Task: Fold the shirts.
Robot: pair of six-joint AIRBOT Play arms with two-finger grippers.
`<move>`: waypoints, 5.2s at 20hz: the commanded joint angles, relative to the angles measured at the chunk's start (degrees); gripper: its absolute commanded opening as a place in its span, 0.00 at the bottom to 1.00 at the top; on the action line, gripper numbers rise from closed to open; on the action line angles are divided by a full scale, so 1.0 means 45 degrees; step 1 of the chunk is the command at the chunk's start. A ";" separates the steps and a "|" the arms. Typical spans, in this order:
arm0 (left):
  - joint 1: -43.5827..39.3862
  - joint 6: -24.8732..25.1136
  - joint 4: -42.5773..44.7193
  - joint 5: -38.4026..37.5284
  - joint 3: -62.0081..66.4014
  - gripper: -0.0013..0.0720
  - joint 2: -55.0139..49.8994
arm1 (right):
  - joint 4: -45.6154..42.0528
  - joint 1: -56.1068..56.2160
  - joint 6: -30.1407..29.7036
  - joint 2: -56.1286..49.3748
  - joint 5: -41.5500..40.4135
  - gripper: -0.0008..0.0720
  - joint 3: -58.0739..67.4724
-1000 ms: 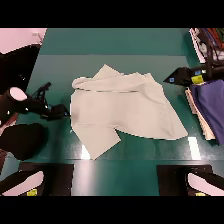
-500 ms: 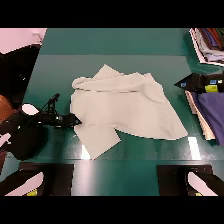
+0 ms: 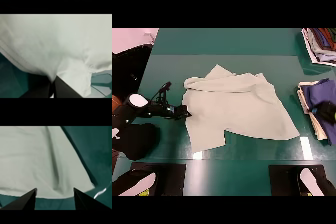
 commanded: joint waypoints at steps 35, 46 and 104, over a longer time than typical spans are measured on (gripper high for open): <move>-0.0015 -0.1690 0.4167 -0.1671 1.7724 0.05 0.4192 | 0.2351 0.0049 -0.0165 0.0962 -0.0787 0.03 1.4440; -0.0015 -0.1637 0.4211 -0.4163 1.3843 0.05 0.0223 | 0.1637 0.0733 0.0631 -0.2395 0.1277 0.03 1.2526; 0.1166 -0.2939 0.1812 -0.0767 -0.4595 0.67 0.3079 | -0.1841 0.6465 0.1336 -0.4269 -0.1792 0.51 0.6169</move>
